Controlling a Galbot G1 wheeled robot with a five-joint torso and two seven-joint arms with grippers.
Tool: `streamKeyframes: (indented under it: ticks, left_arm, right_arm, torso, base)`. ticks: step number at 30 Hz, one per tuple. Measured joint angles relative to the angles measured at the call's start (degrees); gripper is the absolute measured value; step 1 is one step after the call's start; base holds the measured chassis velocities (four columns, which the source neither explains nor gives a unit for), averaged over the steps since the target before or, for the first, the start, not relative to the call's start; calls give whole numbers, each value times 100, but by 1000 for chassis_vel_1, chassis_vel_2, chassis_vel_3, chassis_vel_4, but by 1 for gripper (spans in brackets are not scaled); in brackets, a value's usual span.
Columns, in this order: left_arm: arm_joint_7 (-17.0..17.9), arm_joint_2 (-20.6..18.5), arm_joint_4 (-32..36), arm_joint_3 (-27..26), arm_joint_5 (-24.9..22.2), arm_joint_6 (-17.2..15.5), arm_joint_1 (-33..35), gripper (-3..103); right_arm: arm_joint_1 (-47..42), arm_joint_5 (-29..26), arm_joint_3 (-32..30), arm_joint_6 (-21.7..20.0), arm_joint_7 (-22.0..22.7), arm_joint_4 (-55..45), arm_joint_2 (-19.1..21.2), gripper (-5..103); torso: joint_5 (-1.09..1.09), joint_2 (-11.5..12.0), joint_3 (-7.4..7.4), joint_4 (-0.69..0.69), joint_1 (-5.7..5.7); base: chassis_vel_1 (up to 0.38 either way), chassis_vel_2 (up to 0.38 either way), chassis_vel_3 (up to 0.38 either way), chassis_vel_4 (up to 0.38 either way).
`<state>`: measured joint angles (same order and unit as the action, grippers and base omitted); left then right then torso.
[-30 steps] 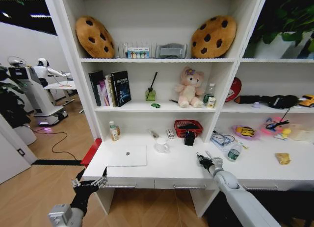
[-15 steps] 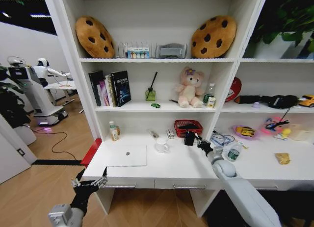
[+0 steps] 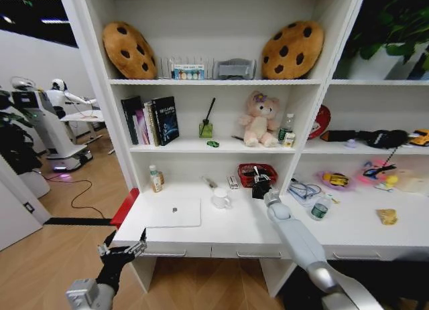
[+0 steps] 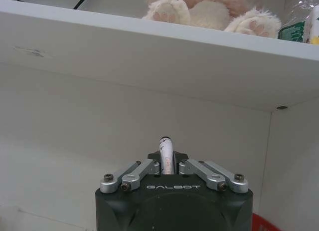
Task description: Organize the objects on the table.
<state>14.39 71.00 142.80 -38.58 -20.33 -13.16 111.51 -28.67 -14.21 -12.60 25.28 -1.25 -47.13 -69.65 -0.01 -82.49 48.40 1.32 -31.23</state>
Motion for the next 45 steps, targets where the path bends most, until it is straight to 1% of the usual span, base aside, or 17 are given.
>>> streamKeyframes:
  ticks: [5, 11, 13, 20, 27, 37, 42, 43, 44, 45]
  left_arm:
    - [0, 0, 0, 0, 0, 0, 0, 100]
    - [0, 0, 0, 0, 0, 0, 0, 100]
    - [0, 0, 0, 1, 0, 0, 0, 100]
    - [0, 0, 0, 0, 0, 0, 0, 100]
    - [0, 0, 0, 0, 0, 0, 0, 100]
    - [0, 0, 0, 0, 0, 0, 0, 100]
    - [0, 0, 0, 0, 0, 0, 0, 100]
    - [0, 0, 0, 0, 0, 0, 0, 100]
    - [0, 0, 0, 0, 0, 0, 0, 100]
    - [0, 0, 0, 0, 0, 0, 0, 100]
  right_arm:
    - [200, 51, -156, 165, -2, 393, -2, 12]
    - [444, -3, -237, 249, 4, 771, -4, 12]
    - [648, -67, -241, 282, -31, 1037, -69, 12]
    - [882, -56, -250, 299, -97, 1381, -251, 12]
    - [916, -48, -315, 300, -107, 1605, -341, 12]
    - [816, -80, -357, 310, -91, 1740, -364, 12]
    - [775, -88, -362, 260, -14, 1696, -376, 12]
    - [693, -116, -364, 95, 8, 1521, -318, 12]
    - [583, -201, -375, -77, -71, 1353, -257, 13]
    - [583, -201, -375, -77, -71, 1353, -257, 13]
  torso:
    - [1, 1, 0, 2, 0]
    - [1, 0, -1, 2, 0]
    - [1, 0, 0, 2, 1]
    - [1, 0, -1, 0, 1]
    - [1, 0, -1, 1, 1]
    - [1, 0, -1, 1, 1]
    - [1, 0, -1, 1, 1]
    - [1, -1, -1, -1, 1]
    - [1, -1, -1, 0, 1]
    - [1, -1, -1, 0, 1]
  base:
    - [0, 0, 0, 0]
    - [0, 0, 0, 0]
    - [0, 0, 0, 0]
    - [0, 0, 0, 0]
    - [0, 0, 0, 0]
    - [0, 0, 0, 0]
    - [0, 0, 0, 0]
    - [0, 0, 0, 0]
    - [0, 0, 0, 0]
    - [0, 0, 0, 0]
